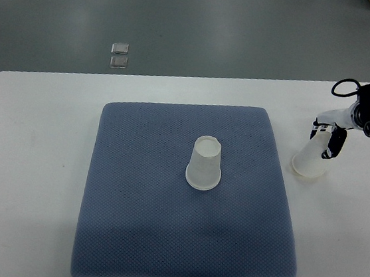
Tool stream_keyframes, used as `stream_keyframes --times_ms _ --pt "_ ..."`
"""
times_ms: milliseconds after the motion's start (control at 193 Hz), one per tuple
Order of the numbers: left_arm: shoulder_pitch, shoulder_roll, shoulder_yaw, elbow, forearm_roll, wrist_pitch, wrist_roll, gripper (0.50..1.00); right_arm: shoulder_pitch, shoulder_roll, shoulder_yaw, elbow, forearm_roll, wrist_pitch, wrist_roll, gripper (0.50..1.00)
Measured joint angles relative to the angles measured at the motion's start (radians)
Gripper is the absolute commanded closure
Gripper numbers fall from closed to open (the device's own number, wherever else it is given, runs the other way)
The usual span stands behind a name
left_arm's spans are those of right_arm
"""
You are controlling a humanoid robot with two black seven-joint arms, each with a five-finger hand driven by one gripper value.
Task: Stack paper cups
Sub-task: 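Lower the right hand and close its fingers around the cup, then lift the cup with the right hand and carry it over the pad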
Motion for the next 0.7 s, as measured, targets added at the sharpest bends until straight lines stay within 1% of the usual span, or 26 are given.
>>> stream_keyframes --times_ms 161,399,518,700 --pt "0.0 0.0 0.0 -0.001 0.001 -0.001 0.0 0.5 0.153 -0.045 -0.031 0.061 -0.001 0.056 0.0 0.916" --pt "0.0 0.0 0.0 -0.002 0.003 -0.002 0.0 0.5 0.436 -0.118 -0.047 0.163 -0.002 0.19 0.002 0.916" --pt "0.0 0.0 0.0 -0.002 0.003 -0.002 0.0 0.5 0.553 -0.137 -0.048 0.203 -0.001 0.245 0.004 0.91" --pt "-0.001 0.0 0.0 -0.002 0.003 -0.002 0.0 0.5 0.636 -0.143 -0.048 0.226 0.002 0.279 0.005 0.91"
